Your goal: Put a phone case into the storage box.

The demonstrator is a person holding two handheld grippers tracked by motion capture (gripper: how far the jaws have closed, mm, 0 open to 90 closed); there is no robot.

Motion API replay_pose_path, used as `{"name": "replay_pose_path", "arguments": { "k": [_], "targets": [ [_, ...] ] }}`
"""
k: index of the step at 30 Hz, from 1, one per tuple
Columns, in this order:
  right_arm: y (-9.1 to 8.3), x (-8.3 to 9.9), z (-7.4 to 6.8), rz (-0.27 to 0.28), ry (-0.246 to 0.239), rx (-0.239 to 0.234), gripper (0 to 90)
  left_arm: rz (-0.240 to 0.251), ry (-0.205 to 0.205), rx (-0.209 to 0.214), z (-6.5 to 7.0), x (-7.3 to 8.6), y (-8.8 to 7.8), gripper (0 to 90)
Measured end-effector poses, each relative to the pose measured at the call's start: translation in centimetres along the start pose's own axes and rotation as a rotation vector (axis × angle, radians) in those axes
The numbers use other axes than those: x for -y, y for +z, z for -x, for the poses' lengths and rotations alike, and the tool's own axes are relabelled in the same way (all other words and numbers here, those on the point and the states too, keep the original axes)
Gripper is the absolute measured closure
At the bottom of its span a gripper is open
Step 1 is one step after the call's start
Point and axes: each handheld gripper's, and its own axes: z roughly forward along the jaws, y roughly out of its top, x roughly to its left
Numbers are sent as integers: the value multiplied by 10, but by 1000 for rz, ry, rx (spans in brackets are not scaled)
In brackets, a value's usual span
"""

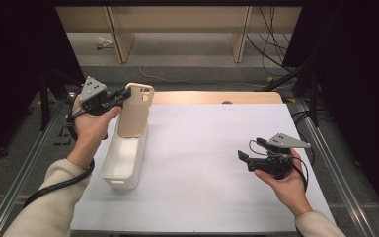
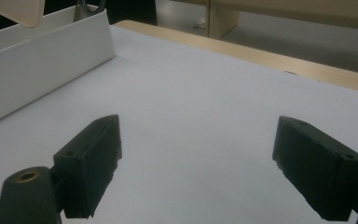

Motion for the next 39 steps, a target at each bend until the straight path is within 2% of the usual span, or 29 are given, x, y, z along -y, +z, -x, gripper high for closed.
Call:
{"name": "replay_pose_path", "arguments": {
  "k": [20, 39],
  "targets": [
    [0, 0, 1, 2, 4, -1, 163, 22, -17, -25, -14, 1, 5, 822],
    [0, 0, 1, 6, 10, -4, 163, 10, -33, -53, -27, 7, 17, 821]
  ]
}}
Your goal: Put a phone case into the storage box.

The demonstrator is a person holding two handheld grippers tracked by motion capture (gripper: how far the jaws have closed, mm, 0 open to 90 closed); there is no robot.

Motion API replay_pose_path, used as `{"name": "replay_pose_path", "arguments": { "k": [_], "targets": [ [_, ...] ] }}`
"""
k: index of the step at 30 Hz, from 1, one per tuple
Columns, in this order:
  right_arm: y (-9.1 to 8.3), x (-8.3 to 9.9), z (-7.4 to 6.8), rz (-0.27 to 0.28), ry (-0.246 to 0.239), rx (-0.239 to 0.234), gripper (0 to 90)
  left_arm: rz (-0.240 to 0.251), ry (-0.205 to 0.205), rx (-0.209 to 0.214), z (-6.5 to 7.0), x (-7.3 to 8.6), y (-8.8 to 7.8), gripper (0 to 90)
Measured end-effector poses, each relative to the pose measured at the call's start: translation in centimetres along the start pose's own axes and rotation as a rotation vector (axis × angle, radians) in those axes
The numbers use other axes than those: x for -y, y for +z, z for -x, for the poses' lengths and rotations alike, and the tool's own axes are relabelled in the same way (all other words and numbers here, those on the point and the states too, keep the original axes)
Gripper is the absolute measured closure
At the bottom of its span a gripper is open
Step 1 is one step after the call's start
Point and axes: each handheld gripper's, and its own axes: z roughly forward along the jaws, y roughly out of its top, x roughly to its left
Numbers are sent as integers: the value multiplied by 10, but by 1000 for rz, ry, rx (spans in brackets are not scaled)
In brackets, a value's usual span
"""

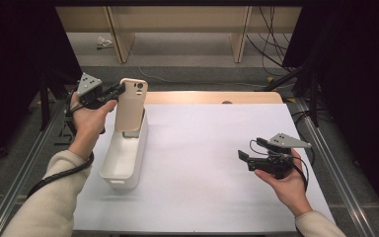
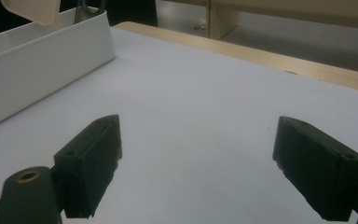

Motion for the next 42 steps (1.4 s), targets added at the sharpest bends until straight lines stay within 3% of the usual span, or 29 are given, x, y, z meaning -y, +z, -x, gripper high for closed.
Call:
{"name": "replay_pose_path", "arguments": {
  "k": [32, 42],
  "targets": [
    [0, 1, 1, -2, 2, -1, 163, -10, -29, -19, -14, 8, 19, 821],
    [0, 1, 1, -5, 3, -2, 163, -36, -37, -36, -19, 12, 25, 821]
  ]
}}
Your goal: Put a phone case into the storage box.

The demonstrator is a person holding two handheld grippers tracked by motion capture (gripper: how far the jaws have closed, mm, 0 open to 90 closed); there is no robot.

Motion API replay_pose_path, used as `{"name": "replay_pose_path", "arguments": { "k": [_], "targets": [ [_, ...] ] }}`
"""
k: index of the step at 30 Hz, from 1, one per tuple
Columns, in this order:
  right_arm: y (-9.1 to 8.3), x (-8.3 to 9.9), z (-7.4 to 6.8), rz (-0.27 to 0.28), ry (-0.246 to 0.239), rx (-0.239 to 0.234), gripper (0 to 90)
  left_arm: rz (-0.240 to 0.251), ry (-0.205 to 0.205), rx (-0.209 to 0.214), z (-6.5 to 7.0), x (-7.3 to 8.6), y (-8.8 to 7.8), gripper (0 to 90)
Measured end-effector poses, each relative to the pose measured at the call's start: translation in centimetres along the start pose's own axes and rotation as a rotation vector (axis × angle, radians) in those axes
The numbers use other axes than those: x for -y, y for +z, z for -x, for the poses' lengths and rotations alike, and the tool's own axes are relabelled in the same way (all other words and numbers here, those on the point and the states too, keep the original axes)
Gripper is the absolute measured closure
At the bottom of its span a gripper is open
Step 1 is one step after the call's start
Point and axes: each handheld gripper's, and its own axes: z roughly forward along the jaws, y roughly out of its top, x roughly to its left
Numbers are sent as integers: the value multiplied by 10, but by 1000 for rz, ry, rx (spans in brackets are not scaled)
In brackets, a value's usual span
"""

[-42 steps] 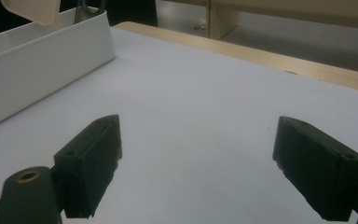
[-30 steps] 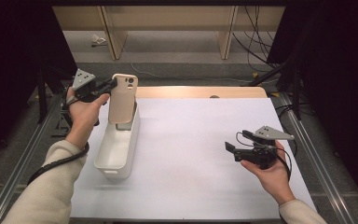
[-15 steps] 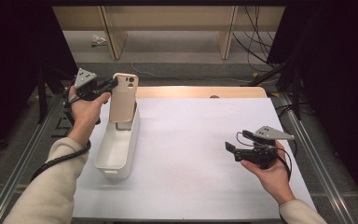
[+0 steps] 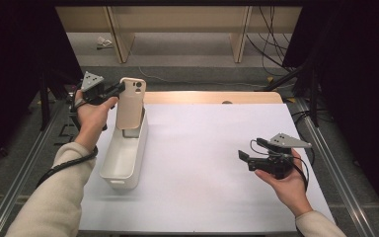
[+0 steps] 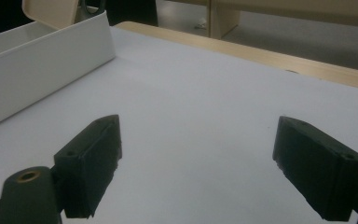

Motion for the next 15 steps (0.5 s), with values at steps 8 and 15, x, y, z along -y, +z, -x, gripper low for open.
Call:
{"name": "replay_pose_path", "arguments": {
  "k": [8, 15],
  "targets": [
    [1, 0, -1, 1, -2, -3, 163, -16, -21, -7, -5, 9, 6, 820],
    [1, 0, 0, -2, -2, -6, 163, -39, -40, -13, -12, 21, 10, 820]
  ]
}}
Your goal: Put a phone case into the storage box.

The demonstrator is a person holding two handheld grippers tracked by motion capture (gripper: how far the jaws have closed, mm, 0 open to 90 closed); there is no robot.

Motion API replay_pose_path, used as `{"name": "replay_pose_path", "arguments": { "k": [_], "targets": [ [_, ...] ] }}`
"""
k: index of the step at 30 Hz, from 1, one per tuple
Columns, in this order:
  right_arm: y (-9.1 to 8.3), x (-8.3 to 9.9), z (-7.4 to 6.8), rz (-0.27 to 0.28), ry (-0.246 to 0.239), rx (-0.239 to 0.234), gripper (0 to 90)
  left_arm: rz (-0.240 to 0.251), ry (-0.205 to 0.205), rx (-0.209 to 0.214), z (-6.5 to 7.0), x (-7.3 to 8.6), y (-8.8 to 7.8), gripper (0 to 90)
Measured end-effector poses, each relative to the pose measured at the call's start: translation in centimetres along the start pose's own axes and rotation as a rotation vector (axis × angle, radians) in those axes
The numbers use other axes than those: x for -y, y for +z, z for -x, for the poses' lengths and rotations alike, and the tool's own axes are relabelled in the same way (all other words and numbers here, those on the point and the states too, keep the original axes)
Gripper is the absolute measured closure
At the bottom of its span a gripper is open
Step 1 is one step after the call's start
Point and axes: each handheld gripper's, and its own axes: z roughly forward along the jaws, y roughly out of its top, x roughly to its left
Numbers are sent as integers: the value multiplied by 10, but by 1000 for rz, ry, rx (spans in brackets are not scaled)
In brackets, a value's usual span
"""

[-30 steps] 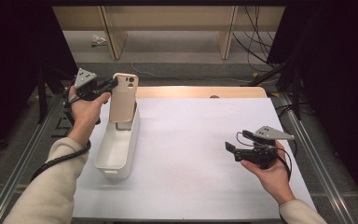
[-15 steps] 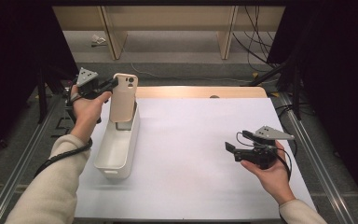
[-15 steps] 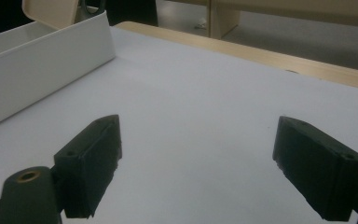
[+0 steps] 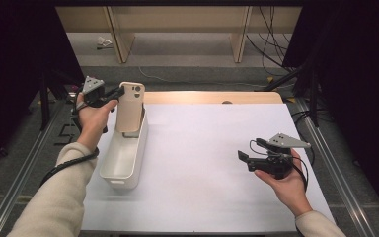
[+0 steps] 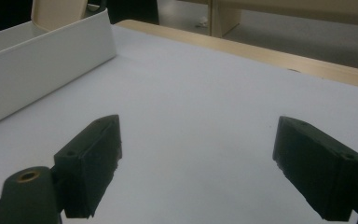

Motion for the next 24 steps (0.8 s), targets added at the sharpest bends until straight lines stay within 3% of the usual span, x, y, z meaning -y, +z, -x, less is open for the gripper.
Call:
{"name": "replay_pose_path", "arguments": {
  "k": [24],
  "targets": [
    [1, 0, 0, -6, -3, -3, 163, -26, -54, 15, -9, 24, 9, 815]
  ]
}}
